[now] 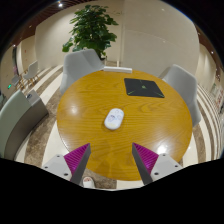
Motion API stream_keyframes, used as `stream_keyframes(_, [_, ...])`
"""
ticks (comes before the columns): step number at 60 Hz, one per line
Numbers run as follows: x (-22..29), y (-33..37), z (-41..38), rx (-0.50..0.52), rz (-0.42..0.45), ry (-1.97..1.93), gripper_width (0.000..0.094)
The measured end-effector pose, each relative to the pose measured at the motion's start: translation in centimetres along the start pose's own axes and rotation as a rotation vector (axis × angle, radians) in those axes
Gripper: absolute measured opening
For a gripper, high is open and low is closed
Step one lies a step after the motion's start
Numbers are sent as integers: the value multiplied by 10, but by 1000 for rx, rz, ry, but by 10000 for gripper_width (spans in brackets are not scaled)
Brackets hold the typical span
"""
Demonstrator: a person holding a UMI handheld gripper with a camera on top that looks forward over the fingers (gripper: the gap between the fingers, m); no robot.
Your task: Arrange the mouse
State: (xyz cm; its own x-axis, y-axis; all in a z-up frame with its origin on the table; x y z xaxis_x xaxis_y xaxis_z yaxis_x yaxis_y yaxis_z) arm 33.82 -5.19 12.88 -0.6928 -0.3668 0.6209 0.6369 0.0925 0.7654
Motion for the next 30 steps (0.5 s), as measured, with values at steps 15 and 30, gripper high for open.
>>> stream_keyframes(15, [21, -55, -9, -38, 4, -34, 866])
stream_keyframes(30, [36, -106, -6, -61, 4, -57, 866])
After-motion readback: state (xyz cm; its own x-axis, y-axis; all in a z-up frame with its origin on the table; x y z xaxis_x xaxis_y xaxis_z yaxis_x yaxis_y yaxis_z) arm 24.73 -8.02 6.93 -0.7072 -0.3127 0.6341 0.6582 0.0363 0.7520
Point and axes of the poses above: the point between the fingertips, and its own axes, seen from behind it with the camera up: z to the right, x up, y backward, against the way the camera looks, the point moved 8 cm from there along y, backward, against the way the camera looks, and after that the axes turned 15 degrees about y, right-handed, at the moved point
